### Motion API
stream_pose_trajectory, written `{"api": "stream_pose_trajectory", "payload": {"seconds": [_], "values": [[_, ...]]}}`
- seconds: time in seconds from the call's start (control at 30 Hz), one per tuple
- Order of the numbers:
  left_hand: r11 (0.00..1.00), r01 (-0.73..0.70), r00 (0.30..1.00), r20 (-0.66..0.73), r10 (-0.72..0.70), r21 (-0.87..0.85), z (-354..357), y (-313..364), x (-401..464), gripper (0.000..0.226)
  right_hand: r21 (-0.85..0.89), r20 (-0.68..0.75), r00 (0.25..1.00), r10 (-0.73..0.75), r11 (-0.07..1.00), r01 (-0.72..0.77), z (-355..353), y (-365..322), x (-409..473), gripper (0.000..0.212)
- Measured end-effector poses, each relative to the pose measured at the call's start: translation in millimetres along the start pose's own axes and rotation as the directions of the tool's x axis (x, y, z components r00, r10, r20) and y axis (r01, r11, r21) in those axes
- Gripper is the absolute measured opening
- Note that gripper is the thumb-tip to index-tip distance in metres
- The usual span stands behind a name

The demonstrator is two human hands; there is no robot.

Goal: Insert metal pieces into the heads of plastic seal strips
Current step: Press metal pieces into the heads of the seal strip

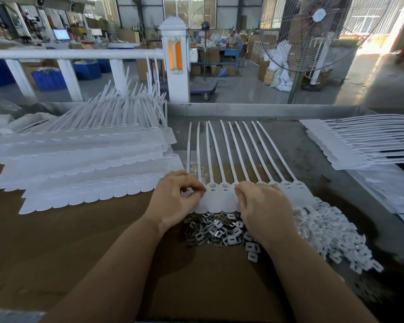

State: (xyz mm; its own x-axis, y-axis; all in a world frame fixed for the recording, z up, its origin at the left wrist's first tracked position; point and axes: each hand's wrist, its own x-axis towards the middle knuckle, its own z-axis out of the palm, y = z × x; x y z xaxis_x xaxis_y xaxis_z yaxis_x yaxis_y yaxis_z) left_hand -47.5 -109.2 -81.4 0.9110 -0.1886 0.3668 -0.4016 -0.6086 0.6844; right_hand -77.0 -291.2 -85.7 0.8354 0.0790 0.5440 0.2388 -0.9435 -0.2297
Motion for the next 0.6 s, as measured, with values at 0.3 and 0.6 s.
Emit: {"api": "stream_pose_trajectory", "payload": {"seconds": [0.3,0.6], "values": [[0.997,-0.067,0.945,0.318,0.073,-0.032,1.5,13.0,-2.9,0.01,0.025,-0.05,0.999,-0.014,1.0,0.016,-2.5,-2.1,-1.3,0.013],[0.998,-0.062,0.92,0.389,0.056,0.001,10.9,26.3,2.2,0.012,0.006,0.03,1.0,-0.001,1.0,0.001,-0.3,1.1,-1.0,0.011]]}}
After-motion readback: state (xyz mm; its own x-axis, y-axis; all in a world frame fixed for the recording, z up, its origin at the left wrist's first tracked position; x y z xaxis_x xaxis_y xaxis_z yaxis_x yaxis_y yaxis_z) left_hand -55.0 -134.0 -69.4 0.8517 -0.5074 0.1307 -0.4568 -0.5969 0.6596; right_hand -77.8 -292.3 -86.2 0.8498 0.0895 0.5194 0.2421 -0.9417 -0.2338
